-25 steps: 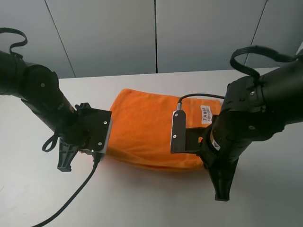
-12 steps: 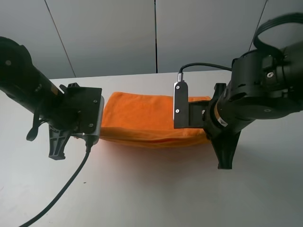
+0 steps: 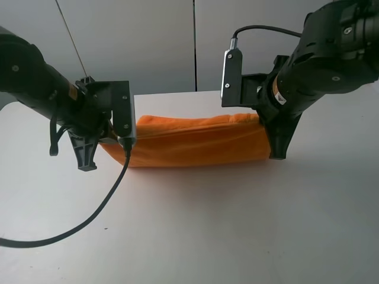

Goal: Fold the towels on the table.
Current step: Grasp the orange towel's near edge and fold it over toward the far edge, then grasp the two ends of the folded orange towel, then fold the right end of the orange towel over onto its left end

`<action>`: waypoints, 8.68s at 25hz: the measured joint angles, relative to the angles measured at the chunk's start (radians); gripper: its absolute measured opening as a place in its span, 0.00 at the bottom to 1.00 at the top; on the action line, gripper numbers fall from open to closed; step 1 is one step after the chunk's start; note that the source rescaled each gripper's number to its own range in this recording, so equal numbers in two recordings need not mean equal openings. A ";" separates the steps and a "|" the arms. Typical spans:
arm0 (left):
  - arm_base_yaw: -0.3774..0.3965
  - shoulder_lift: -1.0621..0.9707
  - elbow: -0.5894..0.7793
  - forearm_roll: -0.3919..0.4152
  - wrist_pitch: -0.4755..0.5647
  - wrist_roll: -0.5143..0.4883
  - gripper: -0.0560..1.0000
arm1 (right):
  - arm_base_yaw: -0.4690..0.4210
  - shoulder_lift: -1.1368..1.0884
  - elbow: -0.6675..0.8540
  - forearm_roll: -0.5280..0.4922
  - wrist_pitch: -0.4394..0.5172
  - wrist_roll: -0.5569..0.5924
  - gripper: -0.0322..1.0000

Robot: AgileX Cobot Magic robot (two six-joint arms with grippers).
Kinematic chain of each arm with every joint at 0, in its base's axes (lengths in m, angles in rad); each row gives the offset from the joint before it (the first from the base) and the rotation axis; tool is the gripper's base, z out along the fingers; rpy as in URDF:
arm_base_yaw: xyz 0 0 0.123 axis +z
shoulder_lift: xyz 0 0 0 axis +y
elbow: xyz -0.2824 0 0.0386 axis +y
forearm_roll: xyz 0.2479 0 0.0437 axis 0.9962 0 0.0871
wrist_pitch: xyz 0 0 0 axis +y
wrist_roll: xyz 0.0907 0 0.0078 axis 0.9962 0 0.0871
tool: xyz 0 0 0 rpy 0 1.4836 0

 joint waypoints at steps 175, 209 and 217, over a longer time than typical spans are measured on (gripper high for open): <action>0.237 0.671 -0.599 -0.410 0.086 -0.579 1.00 | -0.706 0.547 -0.347 1.519 0.020 -0.304 1.00; 0.237 0.671 -0.599 -0.416 0.096 -0.571 1.00 | -0.581 0.603 -0.403 1.645 0.001 -0.318 0.87; 0.237 0.671 -0.599 -0.418 0.098 -0.571 1.00 | -0.581 0.605 -0.403 1.614 -0.015 -0.304 0.07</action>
